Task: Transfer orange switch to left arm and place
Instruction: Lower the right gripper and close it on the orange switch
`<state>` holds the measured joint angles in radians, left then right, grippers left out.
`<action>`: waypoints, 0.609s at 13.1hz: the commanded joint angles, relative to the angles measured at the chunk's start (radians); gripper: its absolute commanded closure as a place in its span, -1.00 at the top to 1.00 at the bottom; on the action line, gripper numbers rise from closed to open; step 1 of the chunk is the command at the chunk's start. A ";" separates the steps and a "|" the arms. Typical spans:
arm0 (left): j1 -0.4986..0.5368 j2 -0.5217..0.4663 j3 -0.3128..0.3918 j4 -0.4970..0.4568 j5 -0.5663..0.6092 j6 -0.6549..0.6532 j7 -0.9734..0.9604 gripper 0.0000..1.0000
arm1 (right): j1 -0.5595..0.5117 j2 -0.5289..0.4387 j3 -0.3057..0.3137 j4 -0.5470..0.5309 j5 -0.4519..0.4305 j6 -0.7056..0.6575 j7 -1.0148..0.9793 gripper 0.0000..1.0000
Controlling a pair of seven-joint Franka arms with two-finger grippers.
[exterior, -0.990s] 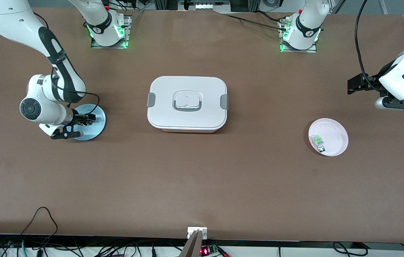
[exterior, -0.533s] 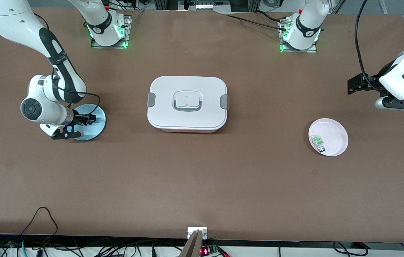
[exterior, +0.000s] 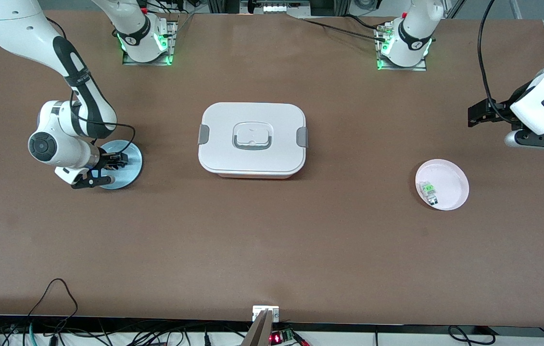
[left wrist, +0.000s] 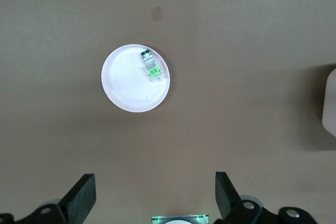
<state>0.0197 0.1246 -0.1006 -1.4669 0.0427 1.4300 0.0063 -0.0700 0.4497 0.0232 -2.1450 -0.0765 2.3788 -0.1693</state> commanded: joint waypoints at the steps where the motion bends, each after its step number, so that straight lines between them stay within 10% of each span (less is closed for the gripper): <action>1: 0.003 0.009 -0.004 0.023 -0.007 -0.010 -0.008 1.00 | -0.011 -0.058 0.046 0.022 -0.002 -0.064 -0.018 -0.37; 8: 0.003 0.010 -0.004 0.023 -0.007 -0.010 -0.008 1.00 | -0.013 -0.226 0.142 0.140 0.073 -0.260 -0.030 -0.43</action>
<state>0.0197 0.1247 -0.1006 -1.4669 0.0427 1.4300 0.0063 -0.0703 0.2556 0.1318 -2.0587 -0.0447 2.1930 -0.1729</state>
